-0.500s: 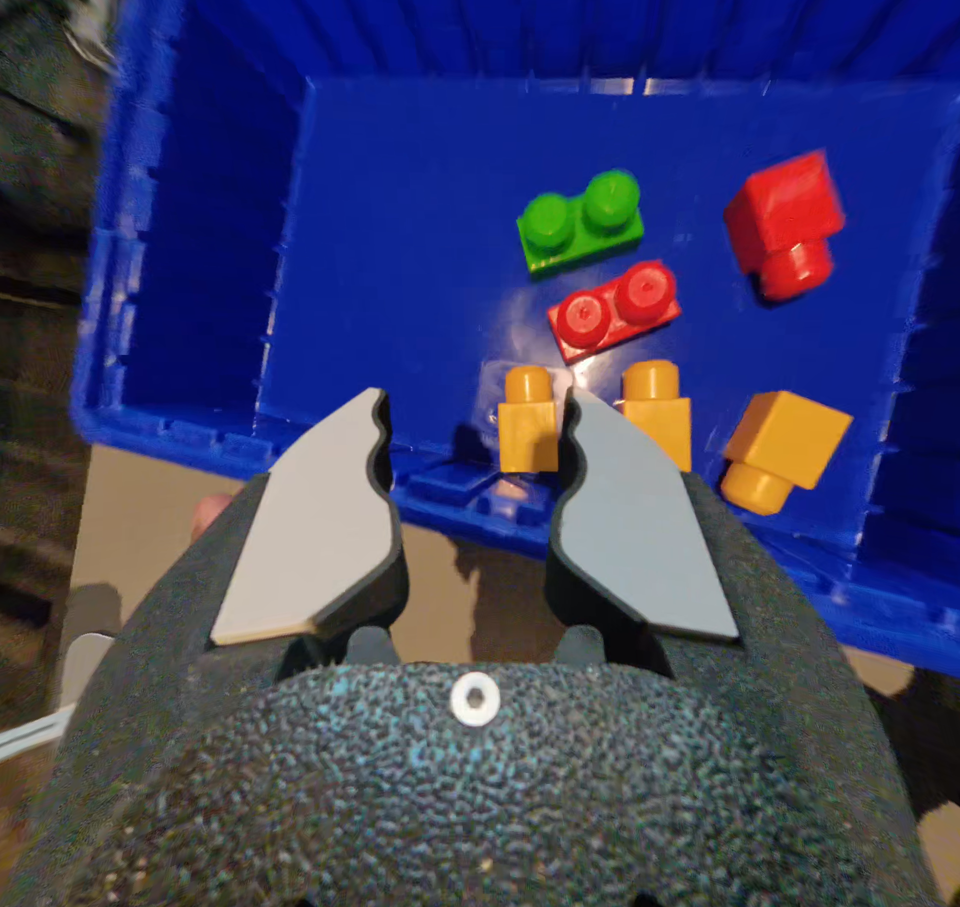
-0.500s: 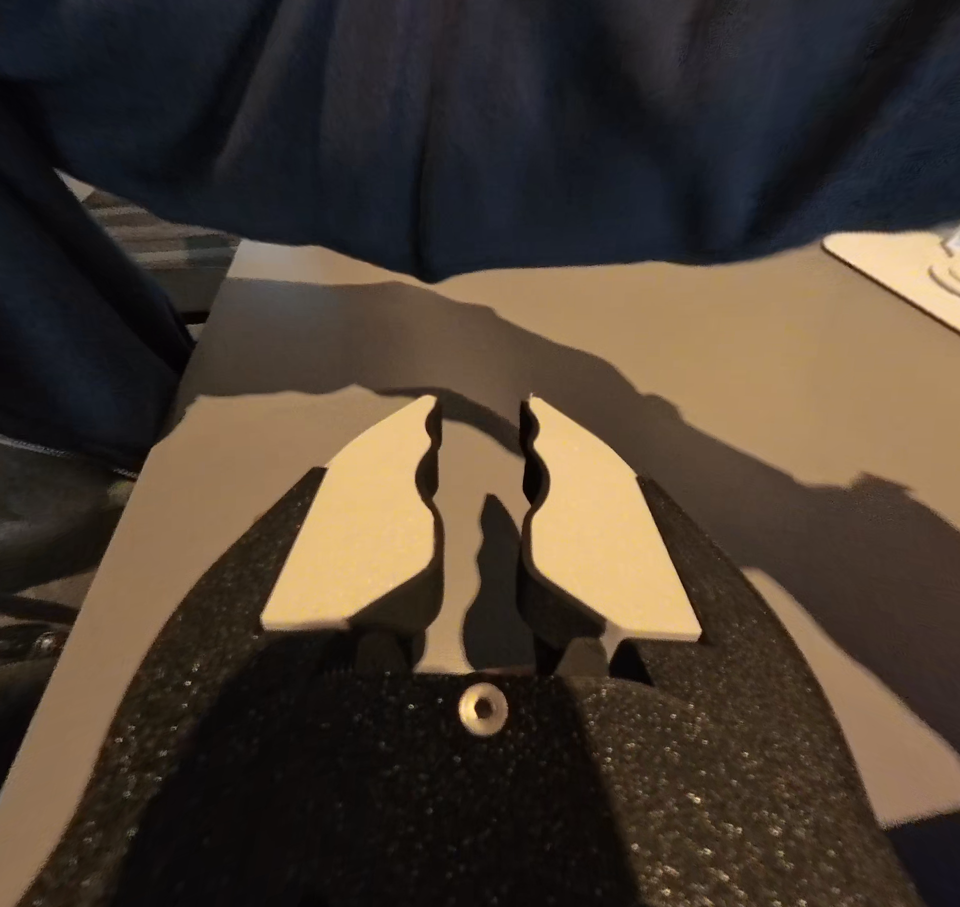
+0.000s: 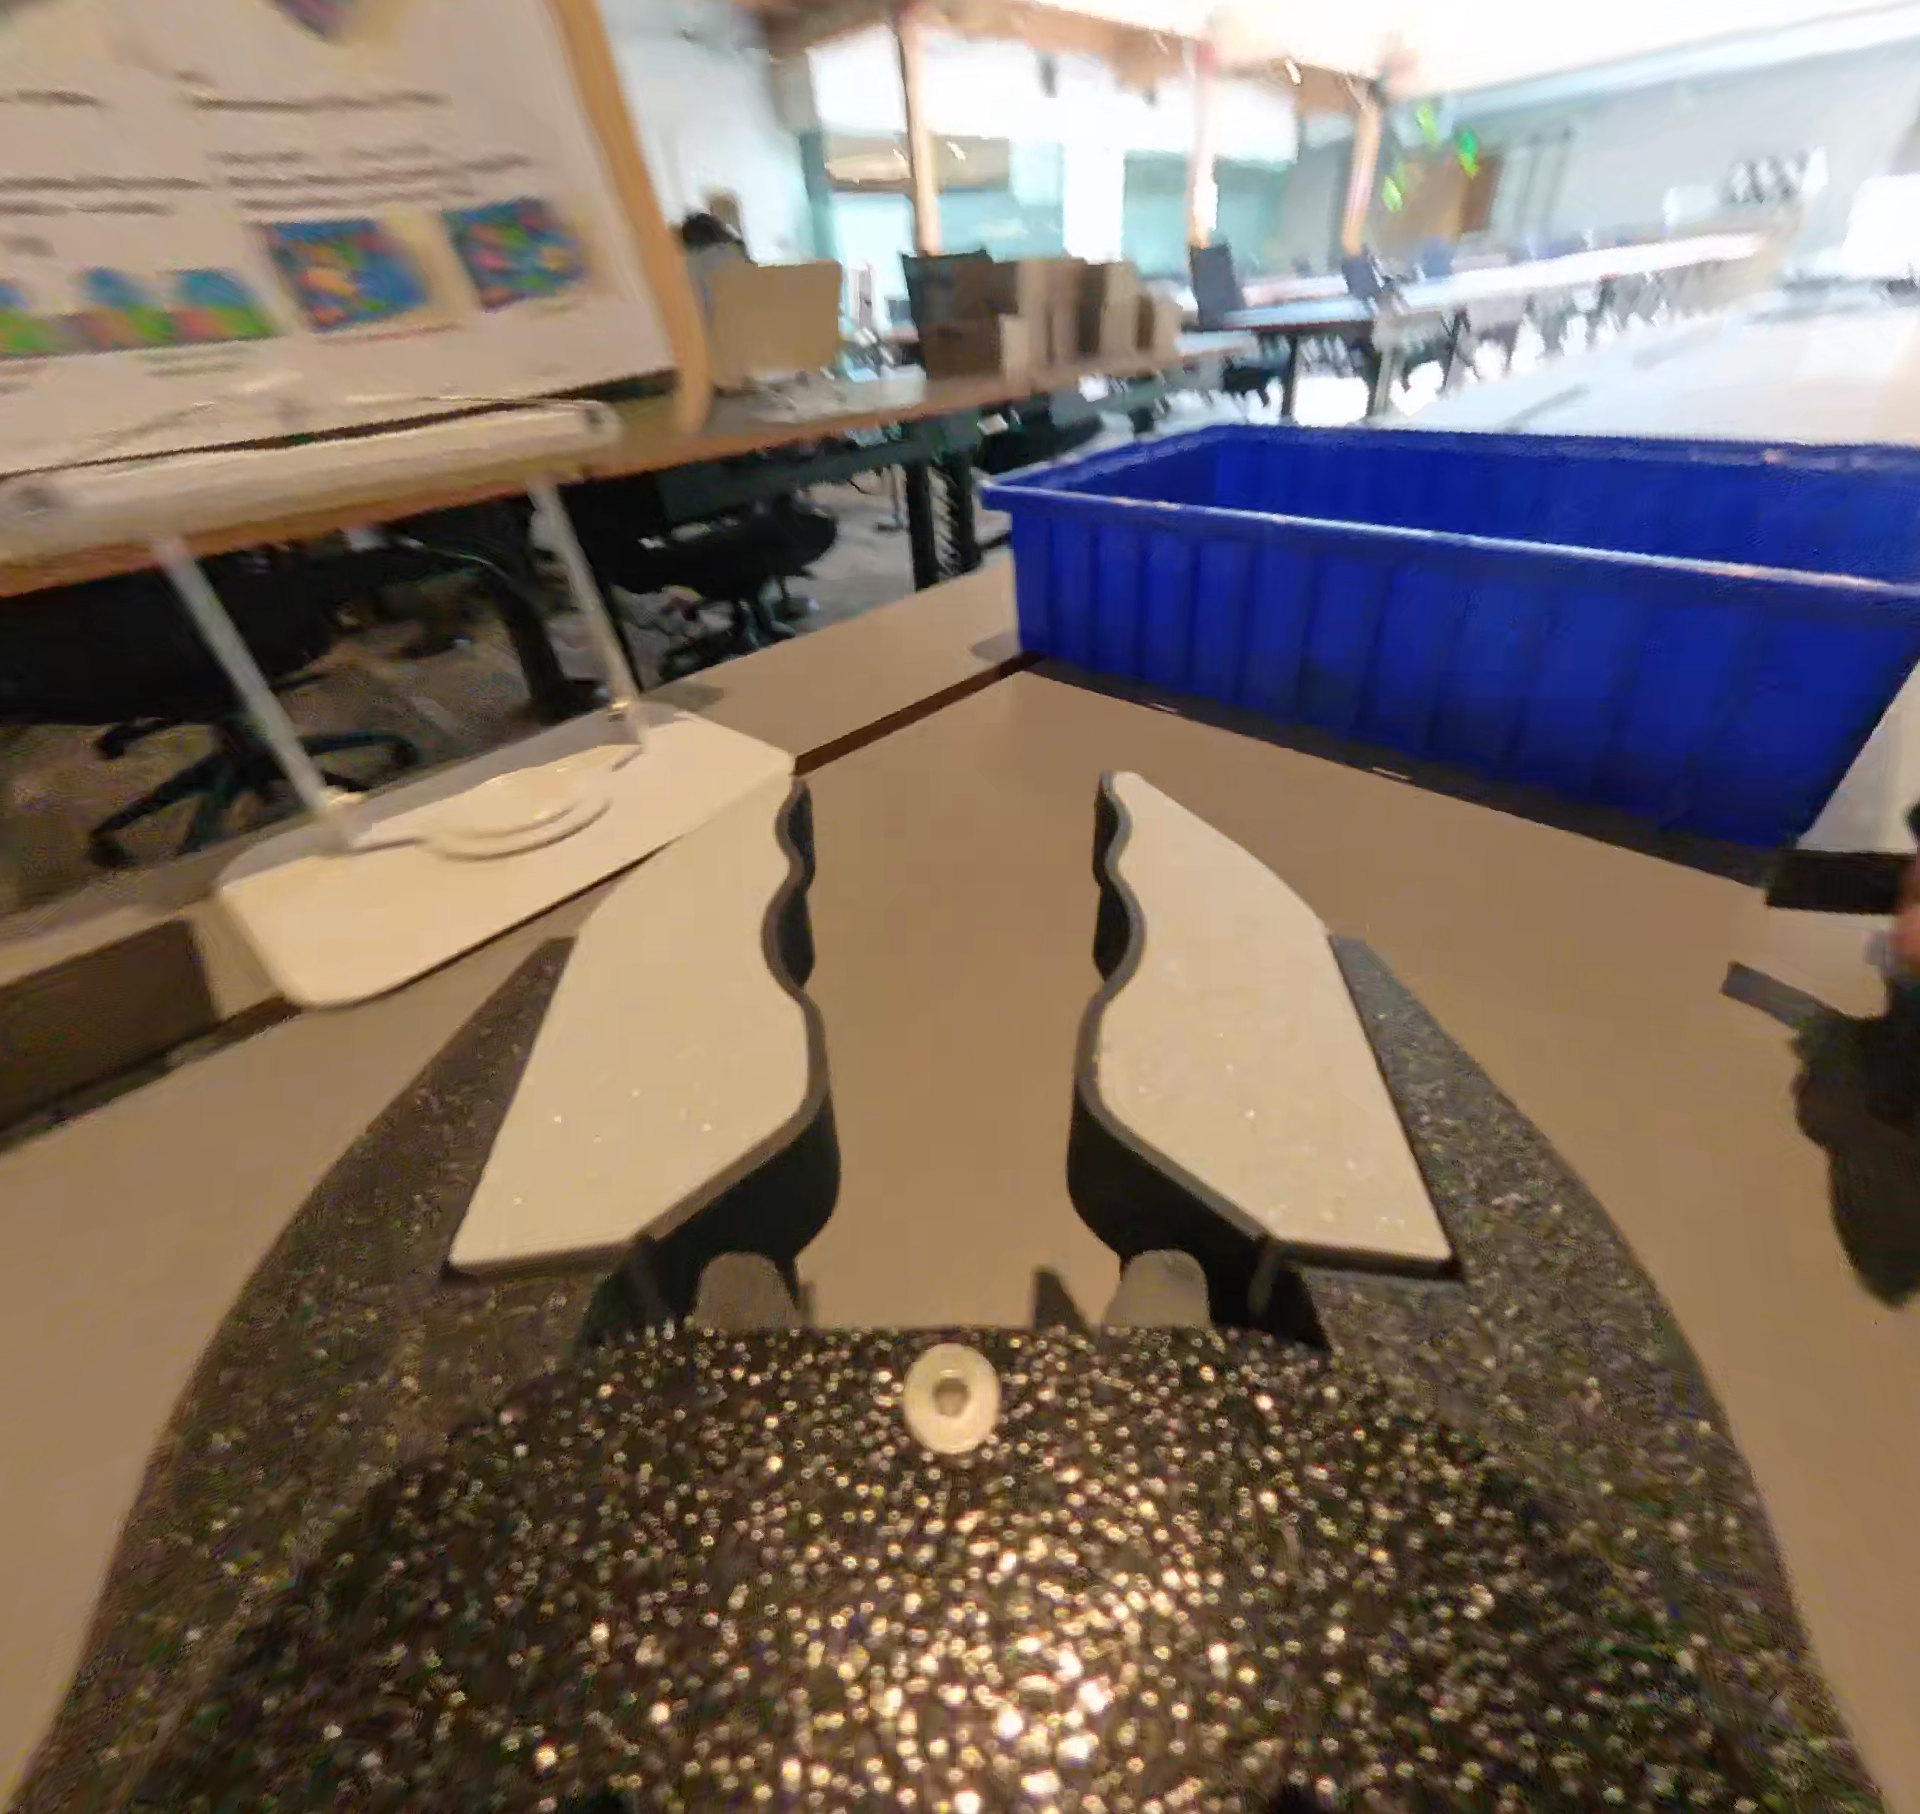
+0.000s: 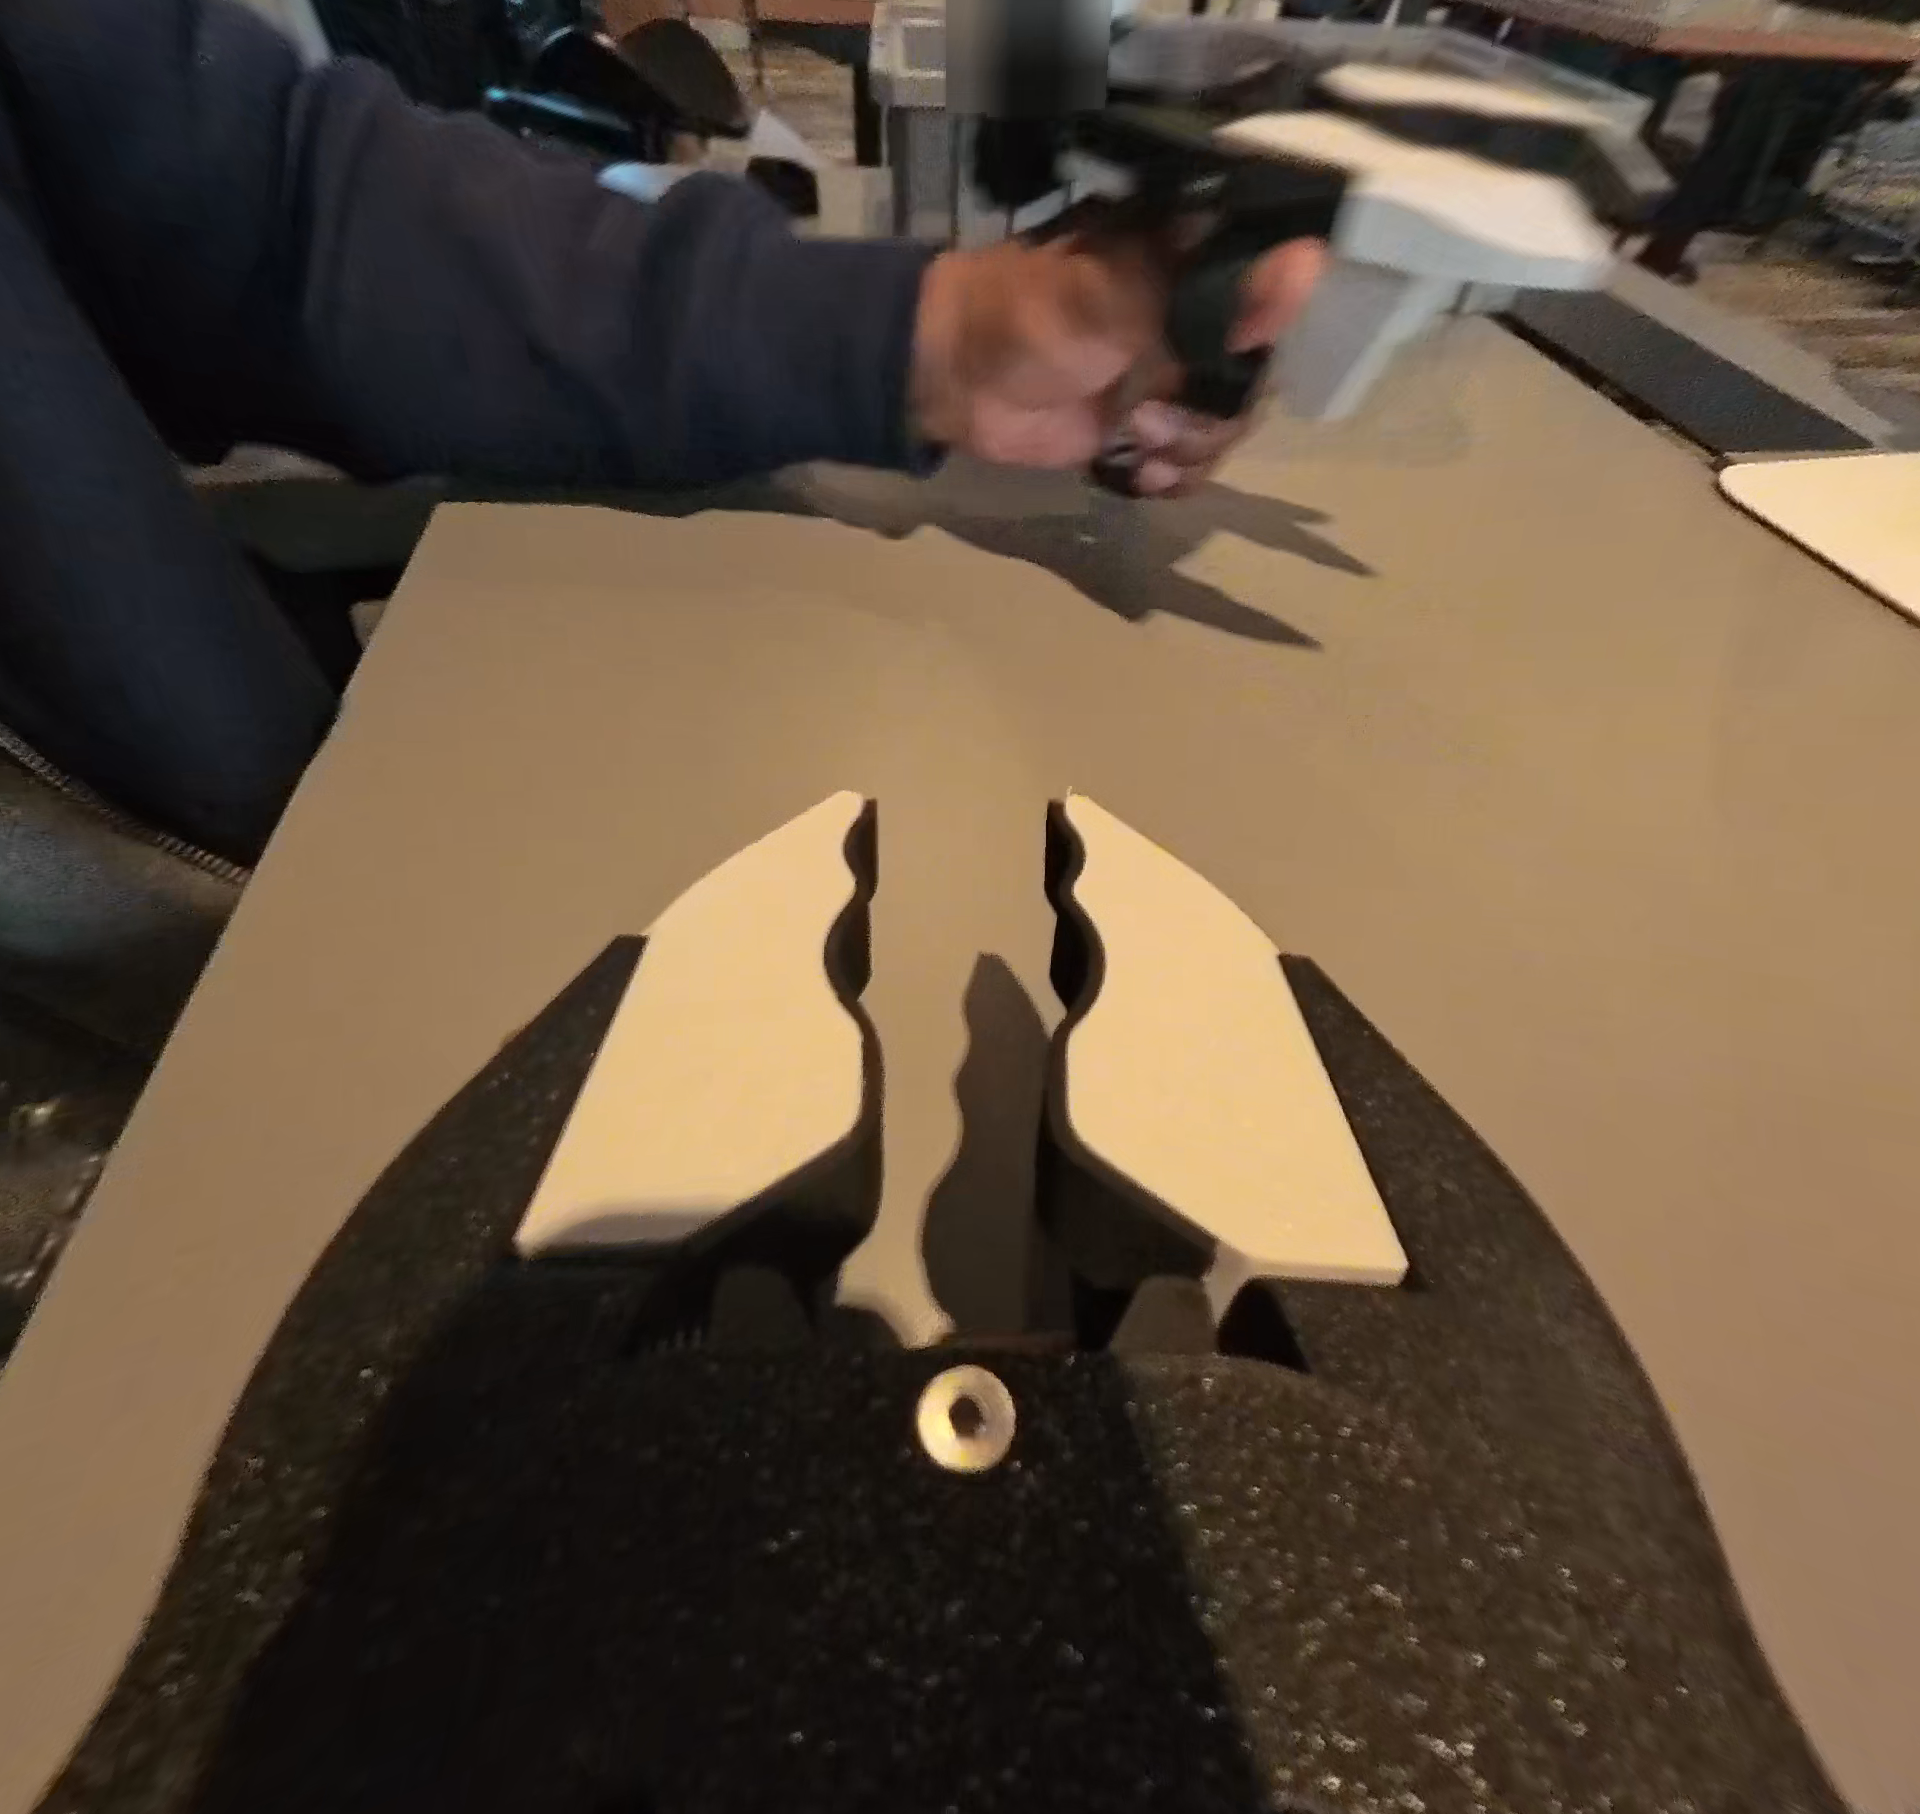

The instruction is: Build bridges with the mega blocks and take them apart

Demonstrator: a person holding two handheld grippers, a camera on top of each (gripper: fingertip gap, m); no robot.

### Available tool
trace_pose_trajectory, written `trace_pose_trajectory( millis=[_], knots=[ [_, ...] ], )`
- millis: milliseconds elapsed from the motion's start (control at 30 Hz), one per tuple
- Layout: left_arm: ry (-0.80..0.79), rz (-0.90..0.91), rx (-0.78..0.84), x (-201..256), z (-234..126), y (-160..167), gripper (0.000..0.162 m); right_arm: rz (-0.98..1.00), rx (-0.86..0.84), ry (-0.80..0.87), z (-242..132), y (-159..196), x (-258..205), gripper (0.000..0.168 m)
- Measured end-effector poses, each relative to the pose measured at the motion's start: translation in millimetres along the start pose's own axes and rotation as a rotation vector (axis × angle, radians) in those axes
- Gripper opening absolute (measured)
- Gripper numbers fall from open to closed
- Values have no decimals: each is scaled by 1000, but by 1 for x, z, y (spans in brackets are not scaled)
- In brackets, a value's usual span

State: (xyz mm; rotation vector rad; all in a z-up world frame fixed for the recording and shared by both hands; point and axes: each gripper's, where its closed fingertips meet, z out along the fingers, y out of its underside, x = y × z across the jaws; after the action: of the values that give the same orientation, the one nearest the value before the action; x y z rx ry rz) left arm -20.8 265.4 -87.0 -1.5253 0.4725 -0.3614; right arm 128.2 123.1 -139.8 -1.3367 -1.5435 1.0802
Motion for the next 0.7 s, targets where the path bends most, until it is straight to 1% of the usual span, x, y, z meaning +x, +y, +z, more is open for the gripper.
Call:
trace_pose_trajectory(
  millis=[33,100,200,267,367,467,533,633,700],
  knots=[
    [-32,-11,40,-7,-20,2,50,12,10,15,1,-2,3,31],
    [-93,-18,100,-18,-52,2,46,38,18,30,8,-7,10,31],
    [-140,-35,126,-30,-81,0,46,61,24,71,33,-24,24,30],
    [-185,-74,111,-43,-93,2,46,103,23,114,58,-36,37,29],
    [-258,-136,76,-68,-112,-4,48,170,-38,158,103,-39,54,33],
    [-359,-123,-47,-104,-142,-14,52,226,-88,142,144,-35,60,39],
    [-413,-91,-148,-133,-169,-27,52,255,-97,129,160,-32,60,39],
    [-455,-64,-330,-181,-213,-42,56,230,-86,125,168,-36,58,39],
    [-457,-43,-500,-216,-241,-38,56,226,-89,102,167,-36,54,40]
  ],
)
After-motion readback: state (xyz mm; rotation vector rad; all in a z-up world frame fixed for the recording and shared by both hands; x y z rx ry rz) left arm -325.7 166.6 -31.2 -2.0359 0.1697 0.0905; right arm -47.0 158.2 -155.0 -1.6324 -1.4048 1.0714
